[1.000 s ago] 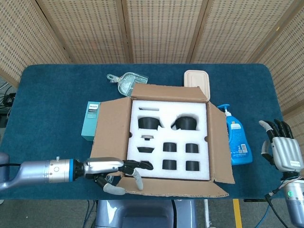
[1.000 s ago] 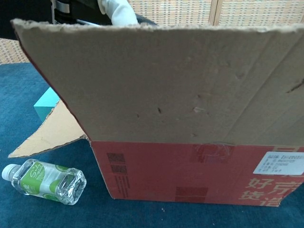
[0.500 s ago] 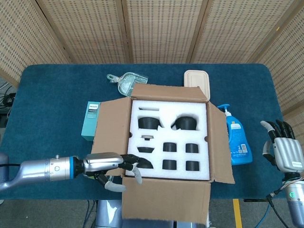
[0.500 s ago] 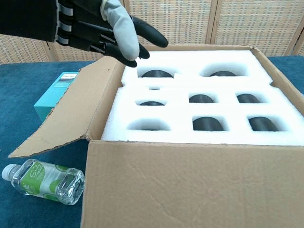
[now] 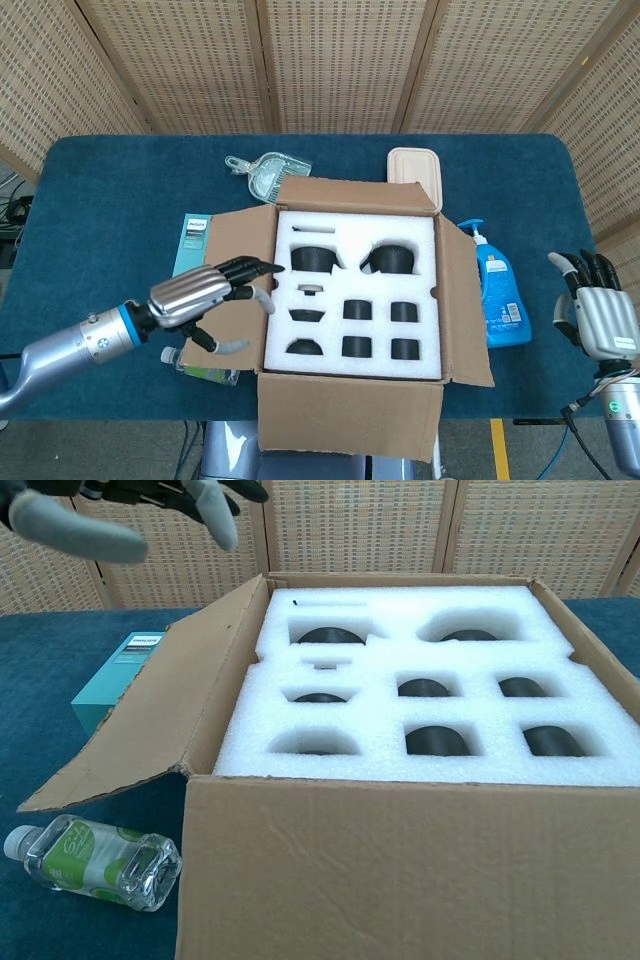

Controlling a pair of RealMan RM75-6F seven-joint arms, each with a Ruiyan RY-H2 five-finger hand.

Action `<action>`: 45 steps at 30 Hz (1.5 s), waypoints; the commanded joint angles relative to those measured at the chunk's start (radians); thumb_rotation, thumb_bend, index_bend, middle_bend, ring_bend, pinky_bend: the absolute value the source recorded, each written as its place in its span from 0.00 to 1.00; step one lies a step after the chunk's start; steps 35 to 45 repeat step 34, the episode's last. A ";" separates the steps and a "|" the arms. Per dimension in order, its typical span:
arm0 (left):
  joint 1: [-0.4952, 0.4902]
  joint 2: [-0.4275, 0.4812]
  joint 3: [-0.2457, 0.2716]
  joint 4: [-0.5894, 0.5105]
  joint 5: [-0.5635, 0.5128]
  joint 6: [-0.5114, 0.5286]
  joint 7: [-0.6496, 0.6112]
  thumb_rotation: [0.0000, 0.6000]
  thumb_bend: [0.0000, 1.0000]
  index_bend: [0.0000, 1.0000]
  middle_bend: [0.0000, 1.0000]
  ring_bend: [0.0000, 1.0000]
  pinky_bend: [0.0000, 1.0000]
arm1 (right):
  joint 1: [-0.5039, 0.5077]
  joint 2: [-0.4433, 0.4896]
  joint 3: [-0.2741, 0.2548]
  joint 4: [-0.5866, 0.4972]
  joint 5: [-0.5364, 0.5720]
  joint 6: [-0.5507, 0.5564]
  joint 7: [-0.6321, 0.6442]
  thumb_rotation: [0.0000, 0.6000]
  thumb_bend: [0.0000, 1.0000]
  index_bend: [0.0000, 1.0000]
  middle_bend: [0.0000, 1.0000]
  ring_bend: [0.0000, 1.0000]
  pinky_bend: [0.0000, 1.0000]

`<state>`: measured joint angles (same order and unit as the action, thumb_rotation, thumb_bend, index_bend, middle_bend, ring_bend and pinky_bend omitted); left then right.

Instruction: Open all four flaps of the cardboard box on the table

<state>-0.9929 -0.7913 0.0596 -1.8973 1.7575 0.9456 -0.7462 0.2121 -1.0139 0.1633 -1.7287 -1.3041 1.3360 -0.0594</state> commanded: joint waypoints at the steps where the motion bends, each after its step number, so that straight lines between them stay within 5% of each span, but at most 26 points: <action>1: 0.162 -0.052 -0.055 -0.026 -0.246 0.079 0.389 0.82 0.34 0.31 0.04 0.00 0.00 | 0.004 -0.006 0.001 0.006 0.001 -0.002 -0.008 1.00 0.83 0.13 0.16 0.00 0.02; 9: 0.327 -0.126 -0.055 -0.014 -0.377 0.259 0.719 0.83 0.34 0.26 0.04 0.00 0.00 | 0.014 -0.025 -0.001 0.026 -0.006 -0.009 -0.015 1.00 0.83 0.13 0.16 0.00 0.02; 20: 0.601 -0.205 -0.007 0.052 -0.366 0.556 0.852 0.83 0.34 0.24 0.04 0.00 0.00 | 0.029 -0.045 -0.010 0.045 -0.043 -0.015 -0.017 1.00 0.82 0.13 0.16 0.00 0.02; 32: 0.705 -0.206 0.002 0.047 -0.356 0.604 0.868 0.83 0.34 0.24 0.04 0.00 0.00 | 0.023 -0.064 -0.018 0.052 -0.065 0.011 -0.030 1.00 0.83 0.13 0.16 0.00 0.02; 45: 0.713 -0.209 -0.004 0.051 -0.355 0.602 0.866 0.83 0.34 0.24 0.04 0.00 0.00 | 0.021 -0.063 -0.018 0.052 -0.066 0.013 -0.029 1.00 0.83 0.13 0.16 0.00 0.02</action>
